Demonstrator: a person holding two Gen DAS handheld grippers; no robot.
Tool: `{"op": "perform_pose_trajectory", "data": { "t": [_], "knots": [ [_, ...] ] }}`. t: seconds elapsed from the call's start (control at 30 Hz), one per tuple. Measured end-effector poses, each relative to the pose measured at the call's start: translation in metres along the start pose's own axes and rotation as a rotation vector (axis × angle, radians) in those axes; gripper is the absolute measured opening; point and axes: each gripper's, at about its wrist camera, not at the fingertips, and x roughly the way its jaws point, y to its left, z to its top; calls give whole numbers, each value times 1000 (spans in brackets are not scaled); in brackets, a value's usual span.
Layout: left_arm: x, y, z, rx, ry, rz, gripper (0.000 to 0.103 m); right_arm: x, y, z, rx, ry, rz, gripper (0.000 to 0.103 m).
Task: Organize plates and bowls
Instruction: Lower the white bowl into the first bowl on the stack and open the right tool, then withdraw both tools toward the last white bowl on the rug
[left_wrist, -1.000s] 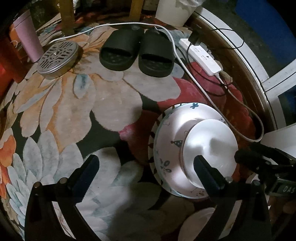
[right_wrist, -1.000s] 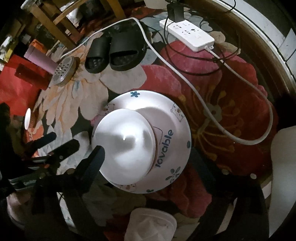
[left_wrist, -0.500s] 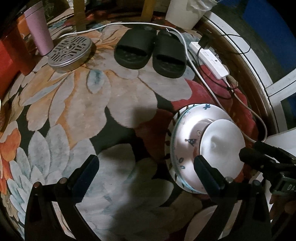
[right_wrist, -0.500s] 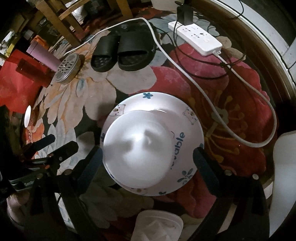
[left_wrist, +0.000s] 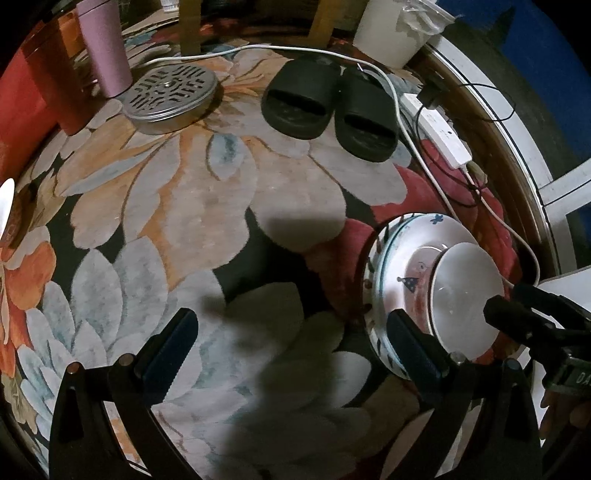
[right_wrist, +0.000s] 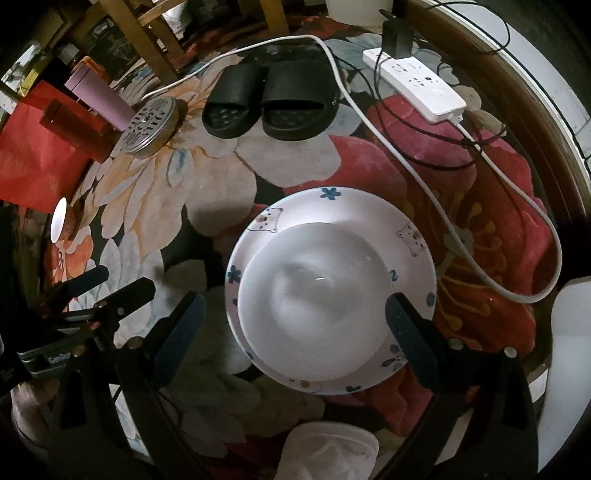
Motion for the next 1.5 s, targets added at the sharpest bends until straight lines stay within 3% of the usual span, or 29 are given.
{"op": "perform_pose_trajectory", "data": {
  "t": [1.5],
  "knots": [
    [-22,107,-23,-147,-17,73,102,23,93,-8,-168,28,19,100]
  ]
}}
